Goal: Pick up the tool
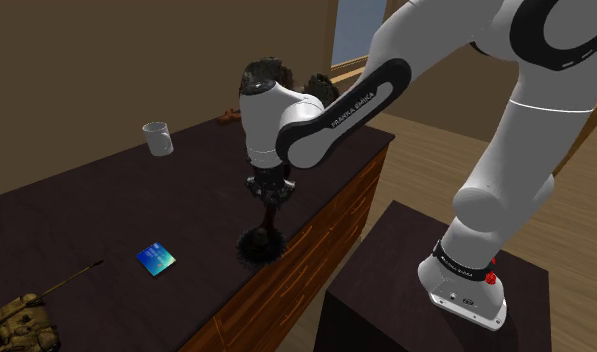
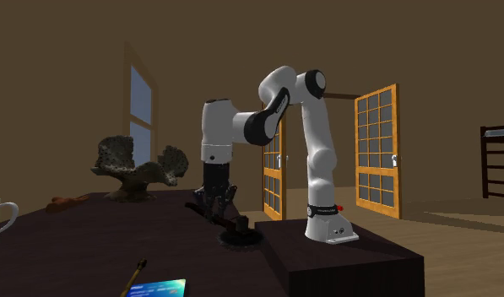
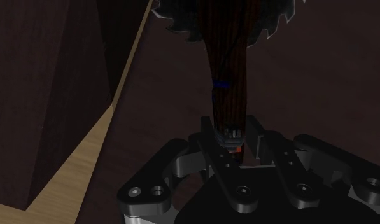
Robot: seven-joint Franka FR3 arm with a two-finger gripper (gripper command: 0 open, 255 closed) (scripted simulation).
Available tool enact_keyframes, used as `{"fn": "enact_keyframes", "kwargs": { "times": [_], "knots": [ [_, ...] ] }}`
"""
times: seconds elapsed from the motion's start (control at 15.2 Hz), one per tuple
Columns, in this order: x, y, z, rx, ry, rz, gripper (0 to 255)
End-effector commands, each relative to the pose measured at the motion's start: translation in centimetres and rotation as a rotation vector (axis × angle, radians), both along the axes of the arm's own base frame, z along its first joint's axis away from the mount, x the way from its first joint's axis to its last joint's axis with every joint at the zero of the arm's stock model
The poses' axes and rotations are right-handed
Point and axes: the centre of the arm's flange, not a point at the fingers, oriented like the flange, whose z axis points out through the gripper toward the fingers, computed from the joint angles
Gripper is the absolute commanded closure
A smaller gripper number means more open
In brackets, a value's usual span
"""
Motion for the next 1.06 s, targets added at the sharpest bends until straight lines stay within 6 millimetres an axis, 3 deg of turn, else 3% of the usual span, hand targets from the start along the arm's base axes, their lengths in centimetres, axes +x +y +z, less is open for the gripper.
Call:
{"fn": "enact_keyframes", "kwargs": {
  "times": [0.0,0.86,0.99],
  "knots": [
    [0.0,0.0,0.7,0.0,0.001,0.0,255],
    [0.0,0.0,7.6,0.0,0.001,0.0,255],
    [0.0,0.0,7.7,0.0,0.001,0.0,255]
  ]
}}
